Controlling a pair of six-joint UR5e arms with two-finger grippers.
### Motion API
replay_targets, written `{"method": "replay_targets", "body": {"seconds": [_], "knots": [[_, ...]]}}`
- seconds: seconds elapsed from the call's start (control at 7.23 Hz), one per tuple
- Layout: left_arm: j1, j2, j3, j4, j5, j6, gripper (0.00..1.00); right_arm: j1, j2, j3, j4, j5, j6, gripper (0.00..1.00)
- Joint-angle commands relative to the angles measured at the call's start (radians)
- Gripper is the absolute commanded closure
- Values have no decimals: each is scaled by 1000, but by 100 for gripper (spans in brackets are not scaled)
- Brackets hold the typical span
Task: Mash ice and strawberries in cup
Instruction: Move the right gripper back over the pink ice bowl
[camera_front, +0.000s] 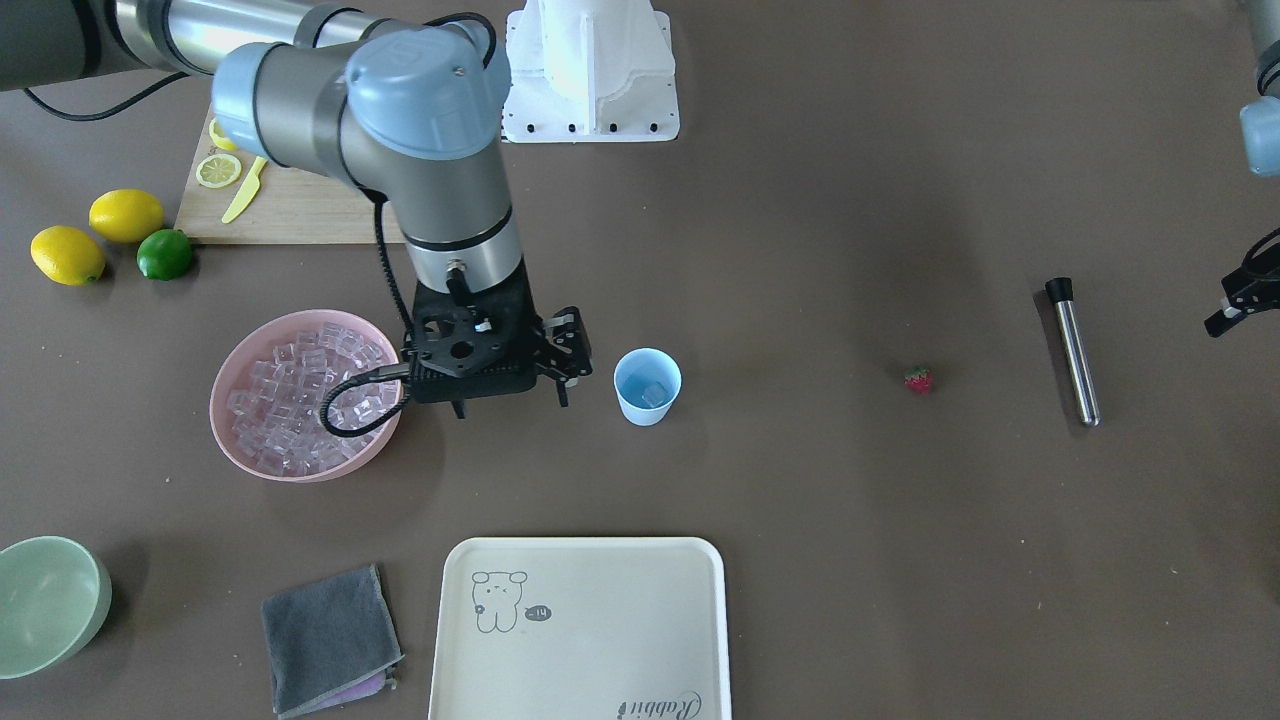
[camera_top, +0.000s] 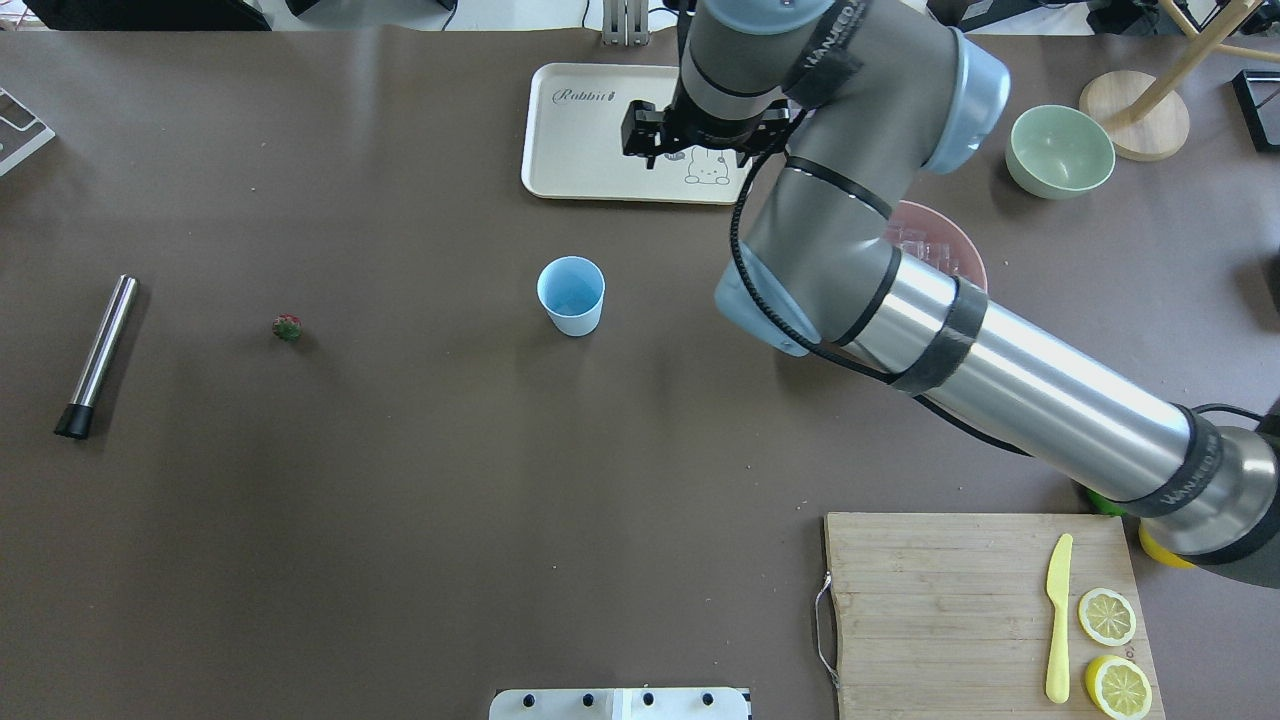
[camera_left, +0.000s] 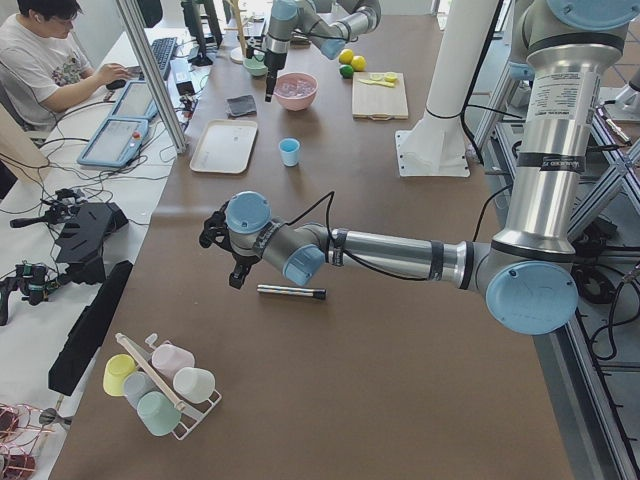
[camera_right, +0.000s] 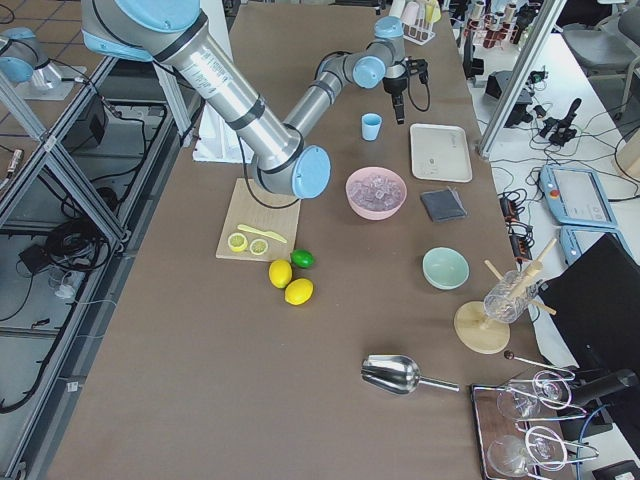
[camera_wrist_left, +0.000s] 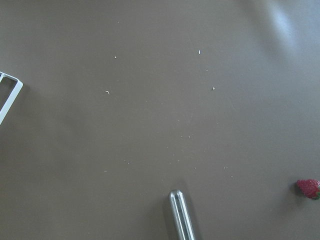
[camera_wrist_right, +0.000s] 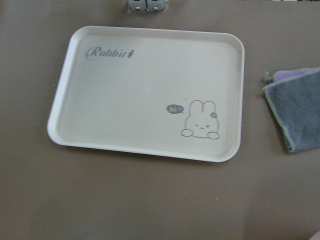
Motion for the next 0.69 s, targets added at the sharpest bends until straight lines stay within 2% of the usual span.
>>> {"method": "replay_targets", "body": {"seconds": [0.0, 0.14, 0.28, 0.55], "knots": [[14, -8, 2, -1, 2, -8, 3, 141, -254, 131, 70, 135, -266, 2], [26, -14, 5, -1, 3, -8, 3, 154, -316, 162, 72, 137, -367, 2], [29, -16, 2, -1, 3, -9, 3, 147, -351, 157, 122, 125, -473, 2], [31, -16, -6, -1, 2, -15, 3, 89, -394, 148, 266, 88, -393, 1]]}}
